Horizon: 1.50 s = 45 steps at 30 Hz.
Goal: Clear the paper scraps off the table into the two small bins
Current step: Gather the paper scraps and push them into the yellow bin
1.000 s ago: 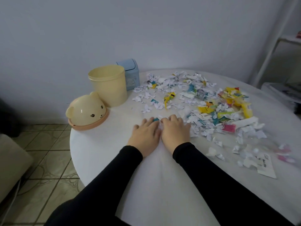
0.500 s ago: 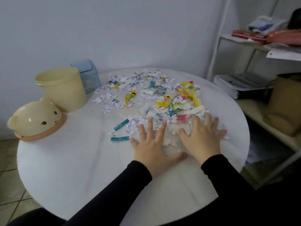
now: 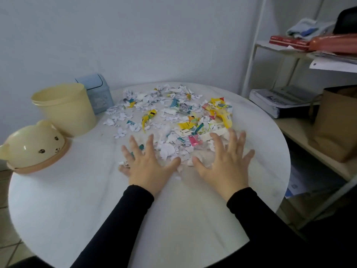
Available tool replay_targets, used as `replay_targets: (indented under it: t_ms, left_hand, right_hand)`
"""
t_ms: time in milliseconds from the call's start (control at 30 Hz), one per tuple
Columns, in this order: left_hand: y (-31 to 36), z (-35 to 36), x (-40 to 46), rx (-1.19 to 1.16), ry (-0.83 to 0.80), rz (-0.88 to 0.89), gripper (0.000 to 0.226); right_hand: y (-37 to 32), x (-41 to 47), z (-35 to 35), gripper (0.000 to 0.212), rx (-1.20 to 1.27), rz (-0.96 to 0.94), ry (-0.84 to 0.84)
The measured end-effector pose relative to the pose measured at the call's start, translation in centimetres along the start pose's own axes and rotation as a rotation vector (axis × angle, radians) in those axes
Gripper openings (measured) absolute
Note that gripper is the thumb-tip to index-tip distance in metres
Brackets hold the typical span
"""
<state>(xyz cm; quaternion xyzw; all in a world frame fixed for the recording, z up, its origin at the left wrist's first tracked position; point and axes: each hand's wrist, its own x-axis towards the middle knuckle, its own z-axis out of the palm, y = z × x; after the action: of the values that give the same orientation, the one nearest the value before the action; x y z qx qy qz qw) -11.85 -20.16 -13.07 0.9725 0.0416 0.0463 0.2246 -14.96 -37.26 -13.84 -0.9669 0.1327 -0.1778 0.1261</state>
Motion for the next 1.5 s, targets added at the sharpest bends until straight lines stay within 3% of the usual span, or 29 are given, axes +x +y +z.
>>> replay_targets:
  t_ms: [67, 133, 267, 333, 433, 533, 700, 833, 933, 1033, 1200, 1367, 1500]
  left_hand:
    - [-0.5, 0.0, 0.3, -0.022, -0.058, -0.097, 0.101]
    - [-0.4, 0.5, 0.8, -0.051, -0.072, -0.065, 0.1]
    - [0.6, 1.1, 1.9, -0.054, -0.059, 0.166, 0.092]
    - [0.6, 0.9, 2.1, -0.031, -0.05, 0.198, 0.092]
    - [0.5, 0.6, 1.3, 0.032, -0.049, 0.227, 0.108]
    - [0.4, 1.0, 1.4, 0.113, -0.102, 0.244, 0.12]
    - [0.2, 1.5, 5.0, 0.096, -0.11, 0.352, 0.092]
    - [0.7, 1.9, 7.6, 0.075, -0.142, 0.453, 0.09]
    - [1.4, 2.4, 8.6, 0.128, -0.169, 0.469, 0.087]
    - [1.7, 2.6, 9.4, 0.168, -0.106, 0.447, 0.069]
    - [1.1, 2.6, 10.1, 0.017, 0.03, 0.515, 0.038]
    - [0.3, 2.2, 10.5, -0.124, 0.094, 0.473, 0.03]
    - [0.0, 1.5, 10.1, -0.071, 0.125, 0.365, 0.03]
  right_hand:
    - [0.3, 0.2, 0.3, 0.084, 0.008, 0.101, -0.138]
    - [0.1, 0.5, 0.6, 0.085, 0.055, 0.123, -0.18]
    - [-1.3, 2.2, 1.5, 0.075, 0.256, -0.047, -0.164]
    - [-1.7, 3.0, 1.5, 0.069, 0.299, -0.131, -0.093]
    - [-1.6, 3.9, 1.4, 0.071, 0.165, -0.189, 0.088]
    - [-1.2, 4.7, 2.0, 0.085, 0.029, -0.189, 0.014]
    - [-1.3, 7.3, 3.0, 0.089, -0.021, -0.237, -0.073]
    - [-1.7, 9.1, 3.9, 0.077, -0.042, -0.195, -0.153]
    - [-1.9, 9.7, 4.2, 0.061, -0.011, -0.166, -0.06]
    - [-1.9, 10.4, 4.3, 0.055, 0.003, -0.127, -0.012]
    - [-2.2, 10.5, 5.1, 0.039, 0.134, -0.177, 0.065]
    - [-2.8, 9.7, 4.5, 0.062, 0.087, -0.168, 0.096]
    - [-4.0, 8.5, 2.8, 0.075, 0.101, -0.128, 0.207]
